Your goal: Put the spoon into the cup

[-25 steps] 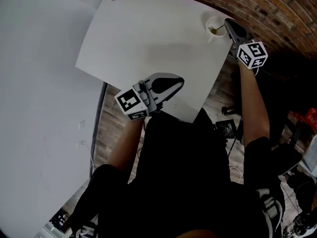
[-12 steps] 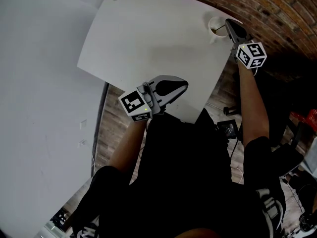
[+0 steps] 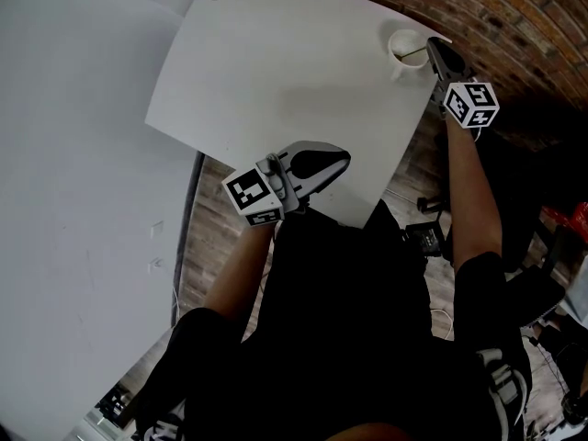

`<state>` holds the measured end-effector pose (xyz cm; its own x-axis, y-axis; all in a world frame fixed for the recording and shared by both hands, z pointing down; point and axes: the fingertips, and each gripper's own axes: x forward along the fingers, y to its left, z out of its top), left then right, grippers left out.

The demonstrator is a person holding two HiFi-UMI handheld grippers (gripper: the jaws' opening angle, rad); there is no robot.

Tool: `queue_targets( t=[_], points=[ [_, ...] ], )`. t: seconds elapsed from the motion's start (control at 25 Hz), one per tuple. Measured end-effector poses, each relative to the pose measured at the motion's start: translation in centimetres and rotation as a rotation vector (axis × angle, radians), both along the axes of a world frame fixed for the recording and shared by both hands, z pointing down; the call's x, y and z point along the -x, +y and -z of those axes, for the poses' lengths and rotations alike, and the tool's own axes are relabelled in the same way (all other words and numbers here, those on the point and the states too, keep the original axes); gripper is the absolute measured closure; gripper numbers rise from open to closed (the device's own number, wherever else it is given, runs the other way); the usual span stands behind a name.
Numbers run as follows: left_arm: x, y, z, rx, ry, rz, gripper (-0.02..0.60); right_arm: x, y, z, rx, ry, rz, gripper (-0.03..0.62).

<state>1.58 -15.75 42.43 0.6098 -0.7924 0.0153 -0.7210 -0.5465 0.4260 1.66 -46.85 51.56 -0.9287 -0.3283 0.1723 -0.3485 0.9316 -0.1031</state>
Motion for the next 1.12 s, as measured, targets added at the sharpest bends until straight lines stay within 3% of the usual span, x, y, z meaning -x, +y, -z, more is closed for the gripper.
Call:
queue_targets(
  t=[0.6, 0.88, 1.12],
  points=[
    [-0.7, 0.0, -0.7, 0.018, 0.006, -0.025, 0.566, -2.1, -1.4, -1.9, 0.100, -0.027, -0.064, 0.551],
    [-1.2, 0.2, -0.4, 0.002, -0.003, -0.048, 0.566, -2.0, -1.2, -2.1, 0.082, -0.010, -0.053, 0.544],
    [-1.8, 0.7, 0.1, -0.003, -0.012, -0.051, 0.566, -3.3, -1.7, -0.1, 0.048, -0.028, -0.064, 0.494]
  ],
)
